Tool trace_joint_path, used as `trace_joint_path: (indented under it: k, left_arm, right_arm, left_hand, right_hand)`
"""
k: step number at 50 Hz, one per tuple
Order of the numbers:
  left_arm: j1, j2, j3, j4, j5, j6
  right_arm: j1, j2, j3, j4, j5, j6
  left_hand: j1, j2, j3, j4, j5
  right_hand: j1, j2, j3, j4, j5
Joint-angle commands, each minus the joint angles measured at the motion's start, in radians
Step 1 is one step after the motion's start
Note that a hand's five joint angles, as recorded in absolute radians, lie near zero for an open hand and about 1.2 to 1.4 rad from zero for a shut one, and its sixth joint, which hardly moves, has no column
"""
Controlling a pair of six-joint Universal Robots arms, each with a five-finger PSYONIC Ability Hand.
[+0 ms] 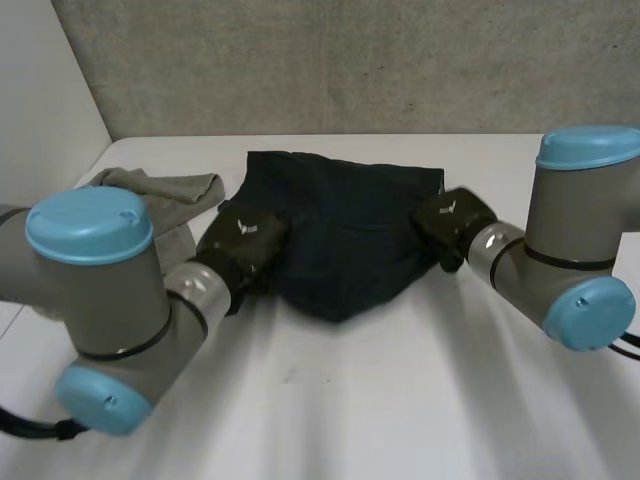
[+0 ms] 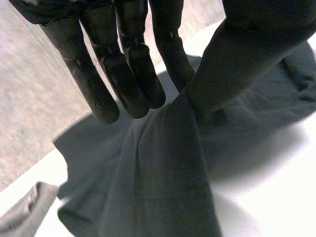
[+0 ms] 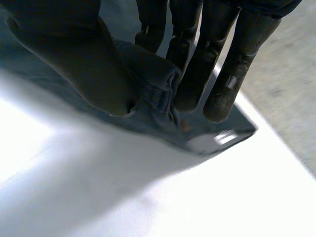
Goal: Fold the laundry.
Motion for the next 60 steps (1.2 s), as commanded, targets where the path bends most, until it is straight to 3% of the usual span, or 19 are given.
trace_joint_path:
  k: [1, 9, 14, 17, 22, 27, 32, 36, 42, 51, 60]
  left_arm:
    - [-0.017, 0.112, -0.112, -0.147, -0.011, 0.029]
    - [-0.029, 0.231, -0.23, -0.332, -0.008, 0.037]
    - [-0.086, 0.299, -0.269, -0.525, 0.019, 0.031]
    - [-0.109, 0.31, -0.273, -0.555, 0.029, 0.036]
    - [-0.098, 0.304, -0.233, -0.454, 0.027, 0.037]
    - [-0.071, 0.25, -0.164, -0.264, 0.024, 0.037]
    - [-0.057, 0.086, -0.024, 0.051, 0.018, 0.043]
    - [-0.054, -0.079, 0.137, 0.155, 0.016, 0.071]
    - [-0.045, -0.308, 0.415, 0.134, -0.023, 0.126]
    - [-0.031, -0.662, 0.86, 0.137, -0.062, 0.151]
    - [-0.031, -0.801, 1.011, 0.151, -0.053, 0.149]
  right_arm:
    - [-0.014, -0.094, 0.109, 0.206, -0.022, -0.096]
    - [-0.081, -0.3, 0.322, 0.384, -0.016, -0.329]
    - [-0.126, -0.409, 0.436, 0.46, -0.019, -0.43]
    - [-0.137, -0.455, 0.486, 0.477, -0.033, -0.455]
    - [-0.138, -0.461, 0.496, 0.46, -0.076, -0.441]
    - [-0.14, -0.45, 0.448, 0.287, -0.119, -0.301]
    - [-0.129, -0.335, 0.381, 0.102, -0.108, -0.147]
    - [-0.124, -0.274, 0.324, 0.021, -0.047, -0.111]
    - [-0.123, -0.144, 0.214, -0.138, 0.098, -0.065]
    - [-0.121, 0.067, 0.05, -0.284, 0.186, -0.041]
    - [-0.123, 0.185, -0.046, -0.396, 0.255, -0.019]
  left_hand:
    - [0.254, 0.196, 0.202, 0.193, 0.239]
    - [0.254, 0.196, 0.202, 0.193, 0.239]
    - [0.254, 0.196, 0.202, 0.193, 0.239]
    - [0.254, 0.196, 0.202, 0.193, 0.239]
    - [0.254, 0.196, 0.202, 0.193, 0.239]
    - [0.254, 0.196, 0.202, 0.193, 0.239]
    - [0.254, 0.196, 0.202, 0.193, 0.239]
    - [0.254, 0.196, 0.202, 0.193, 0.239]
    - [0.254, 0.196, 0.202, 0.193, 0.239]
    - [0.254, 0.196, 0.202, 0.193, 0.239]
    - [0.254, 0.196, 0.202, 0.193, 0.239]
  right_hand:
    - [0.408, 0.208, 0.197, 0.204, 0.23]
    - [0.408, 0.208, 0.197, 0.204, 0.23]
    - [0.408, 0.208, 0.197, 0.204, 0.23]
    - [0.408, 0.208, 0.197, 0.204, 0.23]
    - [0.408, 0.208, 0.197, 0.204, 0.23]
    - [0.408, 0.208, 0.197, 0.204, 0.23]
    - [0.408, 0.208, 0.197, 0.204, 0.23]
    - [0.408, 0.208, 0.197, 0.204, 0.23]
    - [0.408, 0.208, 0.197, 0.204, 0.23]
    - [0.408, 0.208, 0.197, 0.204, 0.23]
    - [0.408, 0.208, 0.197, 0.204, 0.23]
